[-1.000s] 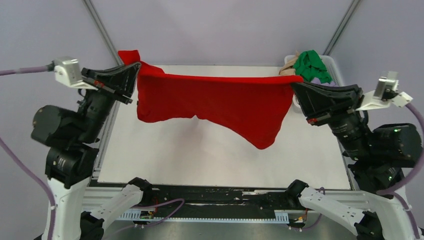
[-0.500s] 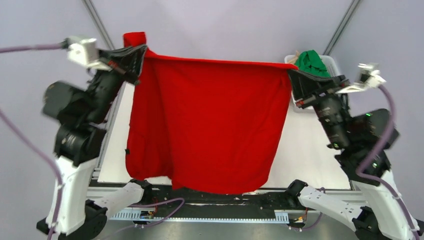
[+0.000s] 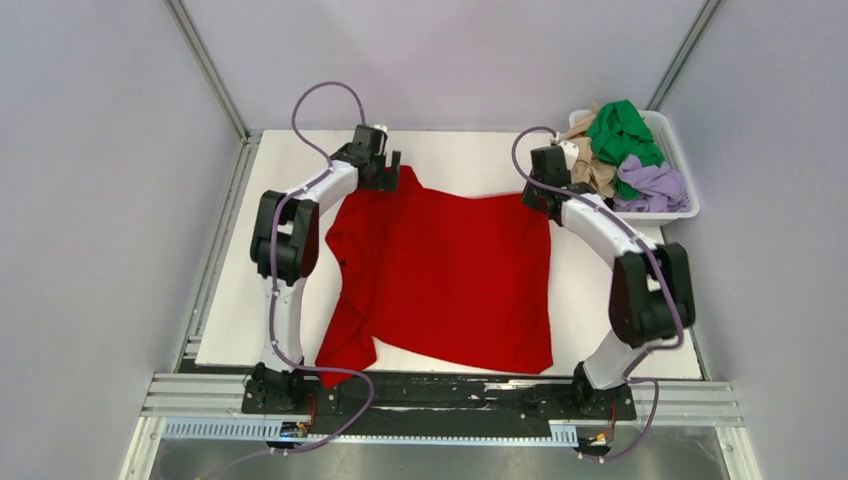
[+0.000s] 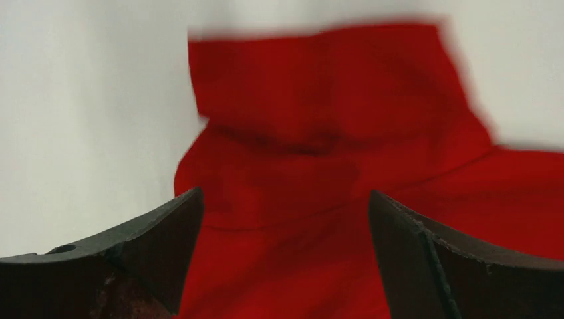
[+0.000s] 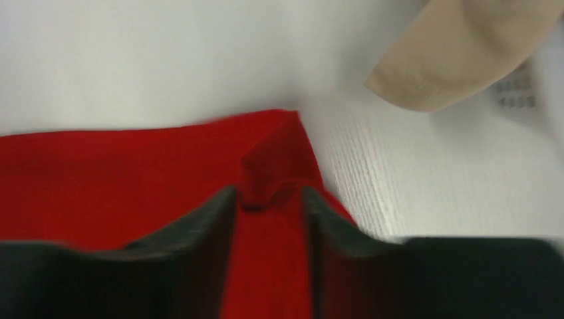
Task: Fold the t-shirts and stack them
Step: Flatten out the tshirt
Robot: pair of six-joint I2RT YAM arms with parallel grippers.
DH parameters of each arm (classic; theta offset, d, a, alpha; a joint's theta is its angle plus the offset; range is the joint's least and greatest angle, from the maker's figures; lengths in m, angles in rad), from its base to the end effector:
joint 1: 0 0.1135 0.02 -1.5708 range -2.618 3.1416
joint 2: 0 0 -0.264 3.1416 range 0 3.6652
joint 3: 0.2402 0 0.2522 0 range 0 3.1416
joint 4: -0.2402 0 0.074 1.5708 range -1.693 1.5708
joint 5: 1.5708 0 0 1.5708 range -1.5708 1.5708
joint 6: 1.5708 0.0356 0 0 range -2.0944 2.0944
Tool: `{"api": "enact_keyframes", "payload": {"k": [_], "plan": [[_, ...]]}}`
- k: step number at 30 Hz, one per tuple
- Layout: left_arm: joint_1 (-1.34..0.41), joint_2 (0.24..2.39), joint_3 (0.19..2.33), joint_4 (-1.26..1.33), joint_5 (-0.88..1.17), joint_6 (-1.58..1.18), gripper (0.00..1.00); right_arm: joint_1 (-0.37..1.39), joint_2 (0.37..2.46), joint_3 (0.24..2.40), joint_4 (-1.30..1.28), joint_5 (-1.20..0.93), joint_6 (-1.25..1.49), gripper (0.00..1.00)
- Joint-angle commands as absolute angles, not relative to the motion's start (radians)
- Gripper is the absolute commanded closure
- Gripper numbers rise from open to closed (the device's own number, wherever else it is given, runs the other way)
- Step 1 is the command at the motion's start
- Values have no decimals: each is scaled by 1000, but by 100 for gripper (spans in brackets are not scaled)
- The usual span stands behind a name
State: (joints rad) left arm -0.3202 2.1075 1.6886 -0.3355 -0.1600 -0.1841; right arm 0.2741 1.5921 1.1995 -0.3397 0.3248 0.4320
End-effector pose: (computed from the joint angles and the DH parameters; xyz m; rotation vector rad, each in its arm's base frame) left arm 0.4600 -0.1466 0.2208 0.0773 2.3130 -0.0700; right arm 0.3448 0.0852 0.2671 0.3414 2.2311 0.0008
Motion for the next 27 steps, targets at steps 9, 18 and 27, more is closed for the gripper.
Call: {"api": "enact_keyframes", "payload": {"k": [9,18,27], "plan": [[-288,1899,1558,-366,68,-340,0,238,1685,1260,-425,88,567,0],[-290,1527,1060,-255,305,-473,0,319,1400,852,-387,-124,659,0],[-297,1508,855,-130,299,-553,0,351,1362,670,-284,-113,702,0]]}}
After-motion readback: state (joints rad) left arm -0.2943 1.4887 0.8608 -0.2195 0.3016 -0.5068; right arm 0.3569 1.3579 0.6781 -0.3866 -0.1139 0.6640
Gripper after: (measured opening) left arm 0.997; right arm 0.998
